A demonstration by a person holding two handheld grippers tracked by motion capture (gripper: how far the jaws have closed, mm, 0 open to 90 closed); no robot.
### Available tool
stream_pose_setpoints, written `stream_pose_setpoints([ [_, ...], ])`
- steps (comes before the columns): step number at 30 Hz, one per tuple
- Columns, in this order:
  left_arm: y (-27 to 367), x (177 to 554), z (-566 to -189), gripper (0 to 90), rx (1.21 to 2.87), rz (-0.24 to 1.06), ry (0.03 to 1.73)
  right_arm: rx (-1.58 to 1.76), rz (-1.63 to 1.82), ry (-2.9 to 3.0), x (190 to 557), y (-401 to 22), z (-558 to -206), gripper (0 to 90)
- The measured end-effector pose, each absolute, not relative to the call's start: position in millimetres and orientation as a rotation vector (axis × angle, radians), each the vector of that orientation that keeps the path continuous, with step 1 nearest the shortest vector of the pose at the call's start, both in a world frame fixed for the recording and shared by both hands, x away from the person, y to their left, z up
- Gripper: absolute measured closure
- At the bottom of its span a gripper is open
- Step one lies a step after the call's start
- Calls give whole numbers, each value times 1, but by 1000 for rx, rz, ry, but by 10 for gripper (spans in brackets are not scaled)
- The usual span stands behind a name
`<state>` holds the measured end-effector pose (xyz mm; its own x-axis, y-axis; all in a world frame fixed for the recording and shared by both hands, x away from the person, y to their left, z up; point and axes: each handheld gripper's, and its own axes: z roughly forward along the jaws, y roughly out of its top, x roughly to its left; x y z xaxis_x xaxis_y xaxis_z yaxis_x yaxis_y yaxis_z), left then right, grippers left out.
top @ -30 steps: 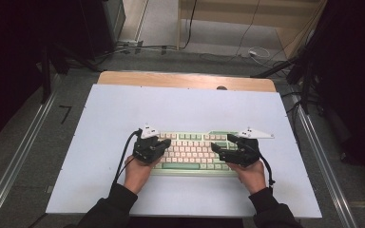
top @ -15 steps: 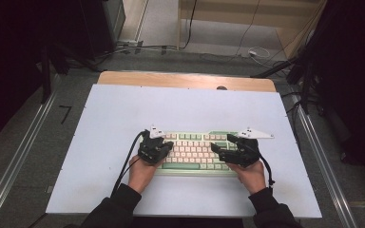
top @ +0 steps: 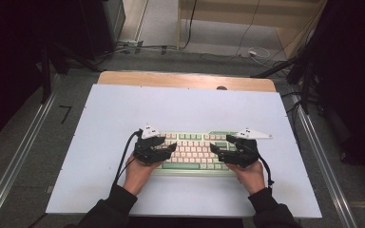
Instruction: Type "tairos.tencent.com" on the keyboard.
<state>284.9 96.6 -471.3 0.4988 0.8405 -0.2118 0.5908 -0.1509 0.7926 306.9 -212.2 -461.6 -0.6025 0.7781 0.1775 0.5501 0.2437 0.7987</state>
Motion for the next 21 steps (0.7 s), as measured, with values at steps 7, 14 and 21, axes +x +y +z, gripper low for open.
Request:
stream_pose_setpoints([
  [7,113,270,-475,398,1791,447,1216,1234,1278,2267,307,-211,-463,195],
  [14,134,262,-477,387,1736,458,1241,1238,1274,2269,307,-210,-464,198],
  [21,146,253,-482,388,1719,496,1263,1238,1272,2281,308,-208,-466,201],
])
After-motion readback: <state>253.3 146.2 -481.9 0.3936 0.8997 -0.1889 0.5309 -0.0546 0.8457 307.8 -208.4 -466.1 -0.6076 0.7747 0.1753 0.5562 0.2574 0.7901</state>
